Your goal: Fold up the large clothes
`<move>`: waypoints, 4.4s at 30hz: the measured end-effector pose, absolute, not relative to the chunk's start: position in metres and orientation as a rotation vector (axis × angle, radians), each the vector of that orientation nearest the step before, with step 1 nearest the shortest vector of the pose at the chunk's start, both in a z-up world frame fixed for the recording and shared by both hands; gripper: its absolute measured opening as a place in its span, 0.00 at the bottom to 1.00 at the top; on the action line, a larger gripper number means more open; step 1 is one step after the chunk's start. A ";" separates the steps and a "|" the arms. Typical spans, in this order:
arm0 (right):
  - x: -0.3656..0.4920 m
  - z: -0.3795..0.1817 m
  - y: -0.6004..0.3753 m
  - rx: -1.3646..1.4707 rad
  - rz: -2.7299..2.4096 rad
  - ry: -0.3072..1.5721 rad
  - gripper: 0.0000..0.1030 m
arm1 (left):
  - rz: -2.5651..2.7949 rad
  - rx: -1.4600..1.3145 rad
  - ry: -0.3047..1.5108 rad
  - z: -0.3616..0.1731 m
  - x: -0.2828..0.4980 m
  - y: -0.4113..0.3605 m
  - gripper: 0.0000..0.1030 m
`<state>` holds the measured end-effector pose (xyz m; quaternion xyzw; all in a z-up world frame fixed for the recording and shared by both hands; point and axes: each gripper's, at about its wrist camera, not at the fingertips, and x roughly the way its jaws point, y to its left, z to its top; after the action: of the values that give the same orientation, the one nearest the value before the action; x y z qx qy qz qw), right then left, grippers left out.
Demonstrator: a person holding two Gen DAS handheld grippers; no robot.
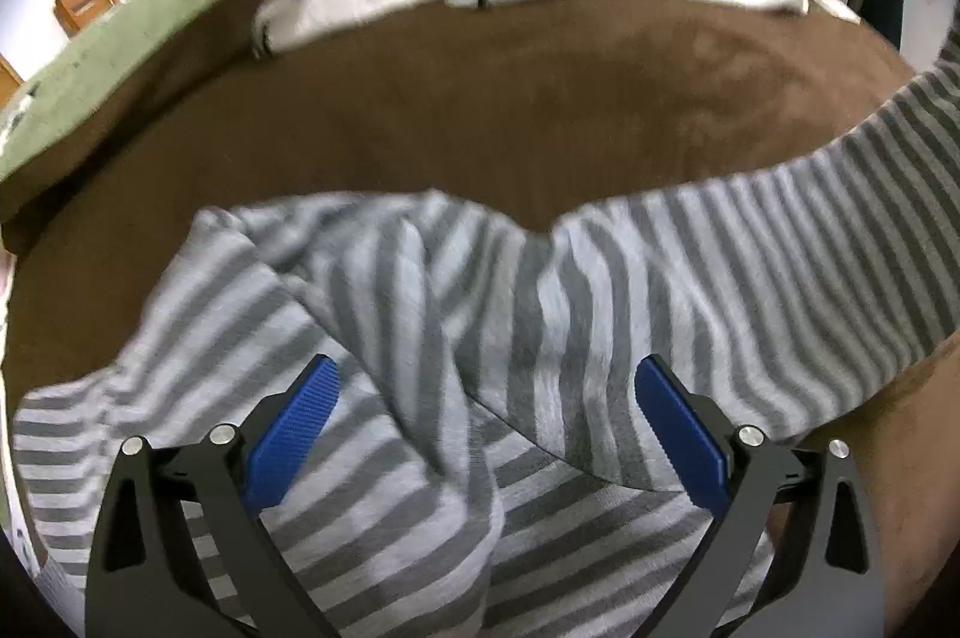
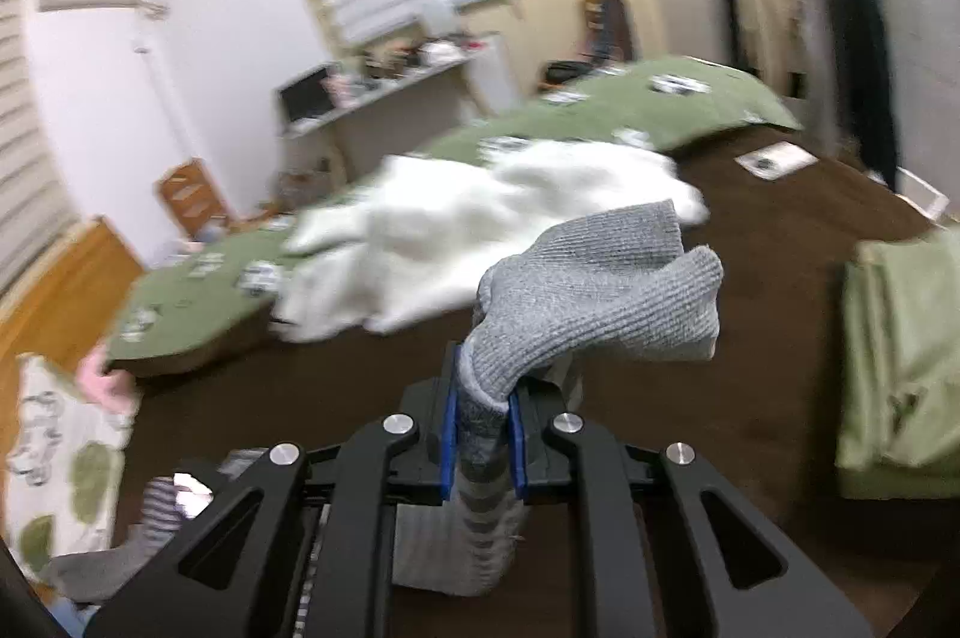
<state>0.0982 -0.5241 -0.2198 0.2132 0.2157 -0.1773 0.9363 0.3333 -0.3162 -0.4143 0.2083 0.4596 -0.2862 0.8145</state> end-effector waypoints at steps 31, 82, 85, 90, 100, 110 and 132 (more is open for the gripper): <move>0.274 -0.320 -0.067 -0.025 0.439 0.832 0.13 | 0.016 0.039 1.075 -0.351 0.243 0.092 0.94; 0.272 -0.448 -0.246 0.054 0.011 0.955 0.81 | -0.307 -0.115 1.073 -0.432 0.277 -0.019 0.94; 0.278 -0.455 -0.251 0.013 -0.054 0.951 0.90 | -0.301 -0.083 1.064 -0.436 0.274 -0.018 0.94; 0.287 -0.466 -0.269 0.037 -0.073 0.968 0.94 | -0.288 -0.048 1.059 -0.438 0.270 -0.022 0.94; 0.288 -0.457 -0.257 -0.006 -0.079 0.969 0.94 | -0.235 -0.123 1.003 -0.412 0.265 0.006 0.94; 0.280 -0.417 -0.202 -0.056 0.044 0.950 0.94 | 0.028 -0.238 0.894 -0.330 0.243 0.130 0.94; 0.299 -0.403 0.000 -0.130 0.158 0.914 0.94 | 0.506 -0.526 0.787 -0.400 0.240 0.451 0.94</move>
<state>0.2994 0.0005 -0.4028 -0.0628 0.4405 0.0759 0.8923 0.2400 0.4514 -0.4005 -0.2504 0.3747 0.2410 0.8596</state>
